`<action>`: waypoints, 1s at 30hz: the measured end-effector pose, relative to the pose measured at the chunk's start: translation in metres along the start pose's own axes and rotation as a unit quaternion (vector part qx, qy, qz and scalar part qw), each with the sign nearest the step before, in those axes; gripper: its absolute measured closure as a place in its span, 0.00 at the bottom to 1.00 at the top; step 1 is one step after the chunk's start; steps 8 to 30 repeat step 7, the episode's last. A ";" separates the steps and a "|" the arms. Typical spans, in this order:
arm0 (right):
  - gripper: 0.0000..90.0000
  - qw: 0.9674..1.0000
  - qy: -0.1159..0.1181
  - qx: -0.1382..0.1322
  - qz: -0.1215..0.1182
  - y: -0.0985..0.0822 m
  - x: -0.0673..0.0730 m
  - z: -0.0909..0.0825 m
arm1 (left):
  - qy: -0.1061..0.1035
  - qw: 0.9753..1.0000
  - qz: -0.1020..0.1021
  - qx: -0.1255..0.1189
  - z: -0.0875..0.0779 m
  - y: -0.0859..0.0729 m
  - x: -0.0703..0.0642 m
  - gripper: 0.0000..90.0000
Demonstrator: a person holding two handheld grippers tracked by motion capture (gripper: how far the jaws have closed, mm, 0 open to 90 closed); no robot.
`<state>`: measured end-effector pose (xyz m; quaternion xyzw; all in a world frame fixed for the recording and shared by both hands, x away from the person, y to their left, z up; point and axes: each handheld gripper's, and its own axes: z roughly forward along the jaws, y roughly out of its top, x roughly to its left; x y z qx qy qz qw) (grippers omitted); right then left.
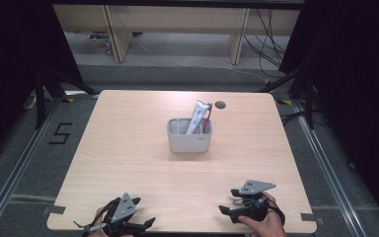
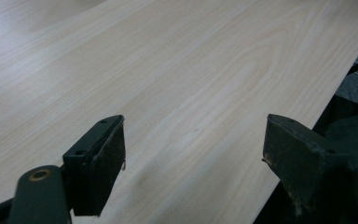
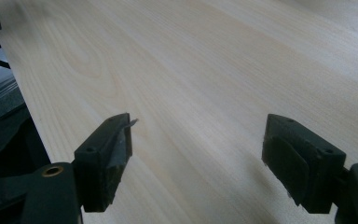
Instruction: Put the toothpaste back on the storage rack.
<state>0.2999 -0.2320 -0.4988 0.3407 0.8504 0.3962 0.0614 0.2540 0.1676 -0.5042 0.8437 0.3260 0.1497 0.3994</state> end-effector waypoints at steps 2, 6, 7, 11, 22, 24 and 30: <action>0.28 1.000 0.001 -0.001 0.000 0.000 0.000 0.000 | 0.002 1.000 0.001 0.002 0.000 0.000 0.001 0.23; 0.28 1.000 0.000 -0.003 0.000 0.000 0.000 0.000 | 0.003 1.000 0.004 0.005 0.000 0.000 0.001 0.23; 0.28 1.000 0.000 -0.003 0.000 0.000 0.000 0.000 | 0.003 1.000 0.004 0.005 0.000 0.000 0.001 0.23; 0.28 1.000 0.000 -0.003 0.000 0.000 0.000 0.000 | 0.003 1.000 0.004 0.005 0.000 0.000 0.001 0.23; 0.28 1.000 0.000 -0.003 0.000 0.000 0.000 0.000 | 0.003 1.000 0.004 0.005 0.000 0.000 0.001 0.23; 0.28 1.000 0.000 -0.003 0.000 0.000 0.000 0.000 | 0.003 1.000 0.004 0.005 0.000 0.000 0.001 0.23; 0.28 1.000 0.000 -0.003 0.000 0.000 0.000 0.000 | 0.003 1.000 0.004 0.005 0.000 0.000 0.001 0.23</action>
